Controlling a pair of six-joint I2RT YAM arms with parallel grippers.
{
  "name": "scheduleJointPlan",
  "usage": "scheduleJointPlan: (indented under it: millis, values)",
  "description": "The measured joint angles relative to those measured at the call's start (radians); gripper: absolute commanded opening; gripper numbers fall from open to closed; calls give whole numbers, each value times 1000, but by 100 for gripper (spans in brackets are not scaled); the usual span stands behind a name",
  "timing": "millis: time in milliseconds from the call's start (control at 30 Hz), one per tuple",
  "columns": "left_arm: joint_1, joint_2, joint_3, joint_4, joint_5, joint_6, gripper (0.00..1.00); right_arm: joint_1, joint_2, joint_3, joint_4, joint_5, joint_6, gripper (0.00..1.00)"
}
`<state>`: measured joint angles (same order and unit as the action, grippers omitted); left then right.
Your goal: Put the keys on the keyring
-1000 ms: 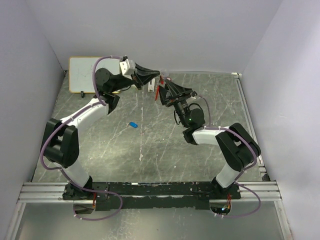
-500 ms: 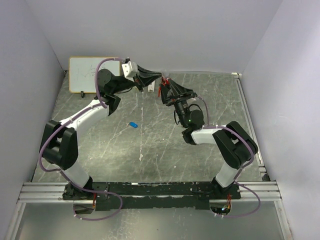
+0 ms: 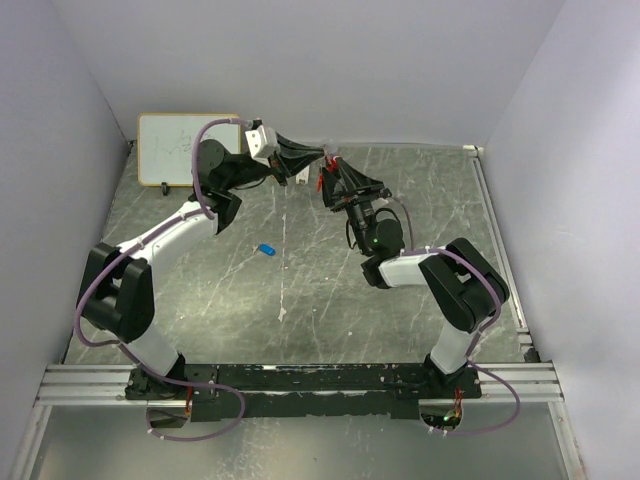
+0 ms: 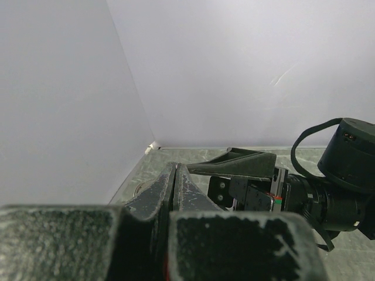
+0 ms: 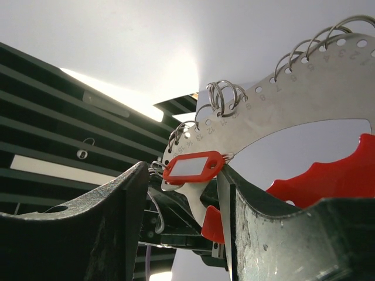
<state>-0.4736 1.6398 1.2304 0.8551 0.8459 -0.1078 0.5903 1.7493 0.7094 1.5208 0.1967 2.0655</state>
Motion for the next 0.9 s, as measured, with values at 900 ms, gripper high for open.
scheduleJointPlan:
  millis: [900]
  values:
    - [-5, -18, -16, -35, -20, 31, 7, 0, 28, 16, 2, 48, 18, 39]
